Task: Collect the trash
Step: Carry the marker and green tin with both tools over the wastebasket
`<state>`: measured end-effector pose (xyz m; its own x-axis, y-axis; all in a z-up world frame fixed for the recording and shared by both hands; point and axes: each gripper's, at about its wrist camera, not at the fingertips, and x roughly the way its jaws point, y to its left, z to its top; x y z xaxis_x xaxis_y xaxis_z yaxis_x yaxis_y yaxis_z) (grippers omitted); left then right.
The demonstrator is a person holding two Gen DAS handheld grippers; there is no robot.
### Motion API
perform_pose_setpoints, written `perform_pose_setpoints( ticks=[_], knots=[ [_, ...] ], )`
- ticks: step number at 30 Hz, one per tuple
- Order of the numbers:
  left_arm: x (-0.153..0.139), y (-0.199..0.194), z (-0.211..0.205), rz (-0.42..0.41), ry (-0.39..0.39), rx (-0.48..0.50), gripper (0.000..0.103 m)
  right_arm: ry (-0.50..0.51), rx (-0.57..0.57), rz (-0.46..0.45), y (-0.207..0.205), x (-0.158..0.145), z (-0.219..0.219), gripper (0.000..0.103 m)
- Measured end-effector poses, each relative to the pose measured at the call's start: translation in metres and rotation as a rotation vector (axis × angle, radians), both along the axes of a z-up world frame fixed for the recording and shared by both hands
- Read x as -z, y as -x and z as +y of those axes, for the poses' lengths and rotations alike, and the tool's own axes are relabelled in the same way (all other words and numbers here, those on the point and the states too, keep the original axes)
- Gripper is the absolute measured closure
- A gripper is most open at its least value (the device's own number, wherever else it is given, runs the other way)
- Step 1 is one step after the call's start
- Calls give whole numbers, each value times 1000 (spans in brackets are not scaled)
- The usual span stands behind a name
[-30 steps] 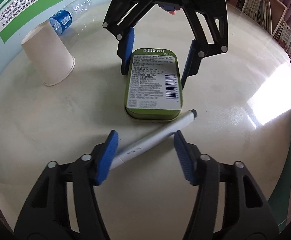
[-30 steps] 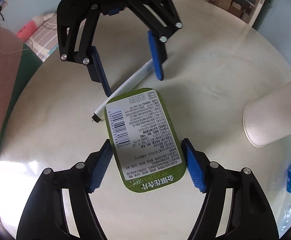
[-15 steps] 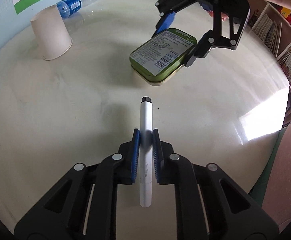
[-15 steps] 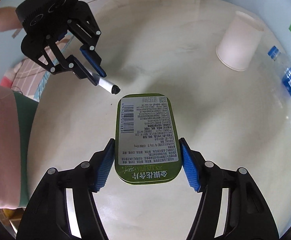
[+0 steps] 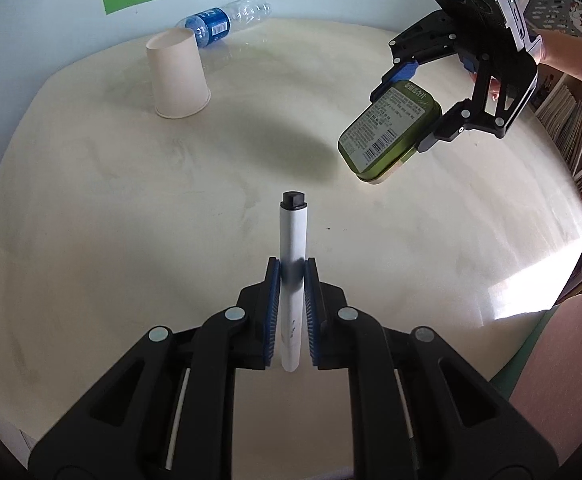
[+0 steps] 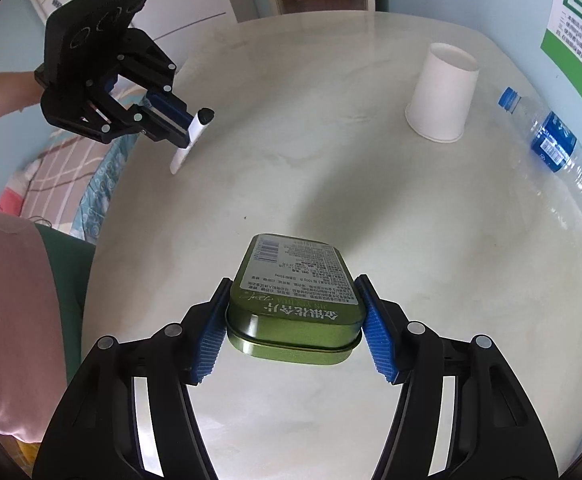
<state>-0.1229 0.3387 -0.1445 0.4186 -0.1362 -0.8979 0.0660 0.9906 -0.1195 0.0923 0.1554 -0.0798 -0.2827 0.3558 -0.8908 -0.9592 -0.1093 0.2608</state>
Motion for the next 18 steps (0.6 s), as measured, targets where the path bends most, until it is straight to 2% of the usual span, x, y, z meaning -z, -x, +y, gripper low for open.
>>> perform_pose_setpoints(
  ticks=[7,18],
  knots=[
    [-17,36,-5,-28,-26,-68,93,-39,-48,-24,26,-12,11,41],
    [-43,69,1,-93,-43,-182,95,-95,-124,-62,36,-41,31,41]
  ],
)
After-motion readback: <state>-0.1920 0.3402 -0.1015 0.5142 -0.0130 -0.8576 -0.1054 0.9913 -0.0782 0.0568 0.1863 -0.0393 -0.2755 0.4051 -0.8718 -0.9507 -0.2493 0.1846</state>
